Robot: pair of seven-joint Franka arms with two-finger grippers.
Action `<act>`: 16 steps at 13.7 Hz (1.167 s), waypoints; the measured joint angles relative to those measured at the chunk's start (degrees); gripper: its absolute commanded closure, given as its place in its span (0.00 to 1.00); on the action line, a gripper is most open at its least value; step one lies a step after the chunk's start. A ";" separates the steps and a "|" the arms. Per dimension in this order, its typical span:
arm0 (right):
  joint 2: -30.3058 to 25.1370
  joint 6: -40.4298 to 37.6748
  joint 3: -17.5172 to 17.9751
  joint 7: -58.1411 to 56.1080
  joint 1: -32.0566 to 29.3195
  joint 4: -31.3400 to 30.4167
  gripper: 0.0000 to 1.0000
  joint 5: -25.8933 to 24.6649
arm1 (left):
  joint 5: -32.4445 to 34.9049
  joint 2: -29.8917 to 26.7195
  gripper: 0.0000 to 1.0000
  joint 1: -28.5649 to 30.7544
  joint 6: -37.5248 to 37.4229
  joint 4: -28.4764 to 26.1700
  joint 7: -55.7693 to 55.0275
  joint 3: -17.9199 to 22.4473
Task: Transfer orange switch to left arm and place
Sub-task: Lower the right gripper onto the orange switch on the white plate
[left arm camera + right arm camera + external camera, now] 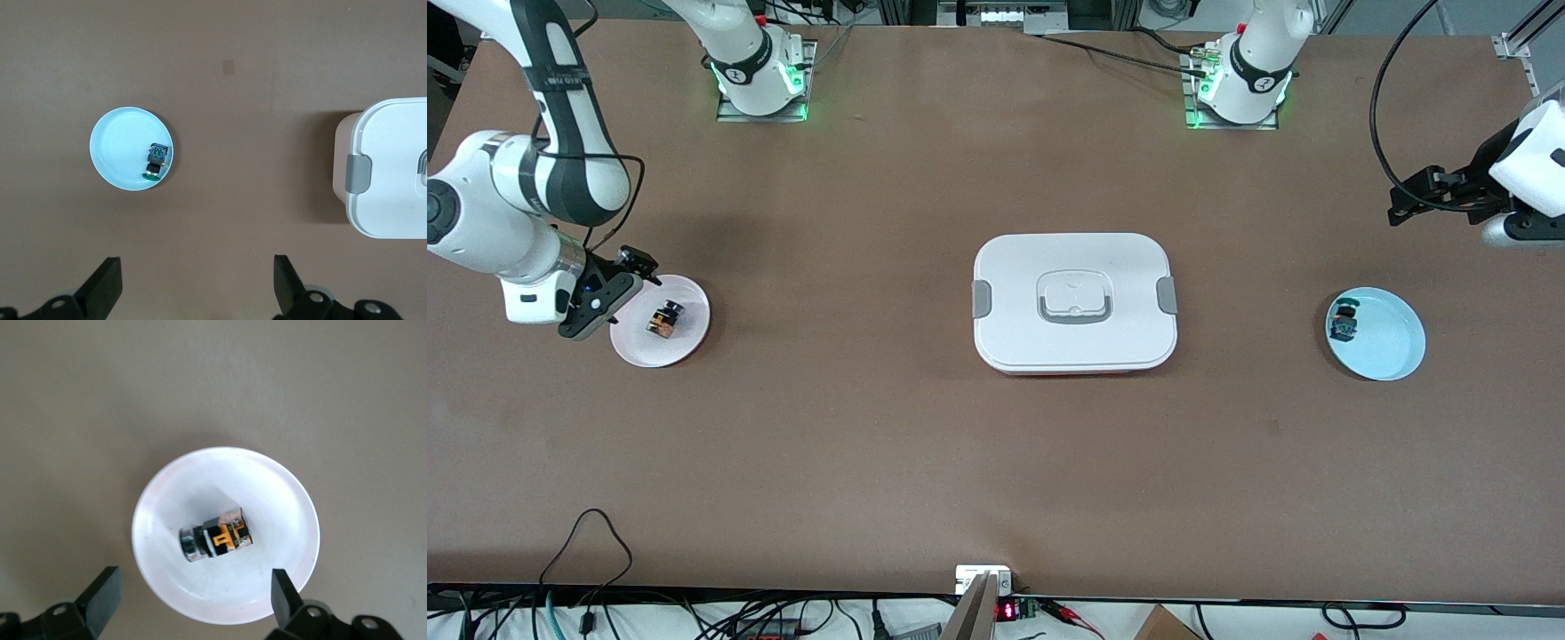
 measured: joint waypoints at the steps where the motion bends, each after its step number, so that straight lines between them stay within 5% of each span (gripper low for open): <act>1: 1.36 2.26 0.00 -2.09 -0.43 -0.64 0.00 0.00 | 0.00 0.00 0.00 0.00 0.00 0.00 0.00 0.00; 7: 7.71 10.34 0.22 -7.86 -0.90 -0.80 0.00 0.01 | 0.00 0.00 0.00 0.00 0.00 0.01 0.00 0.00; 16: 9.67 12.24 0.63 -9.29 -0.90 -0.78 0.00 0.01 | 0.00 0.00 0.00 0.00 0.00 0.01 0.00 0.00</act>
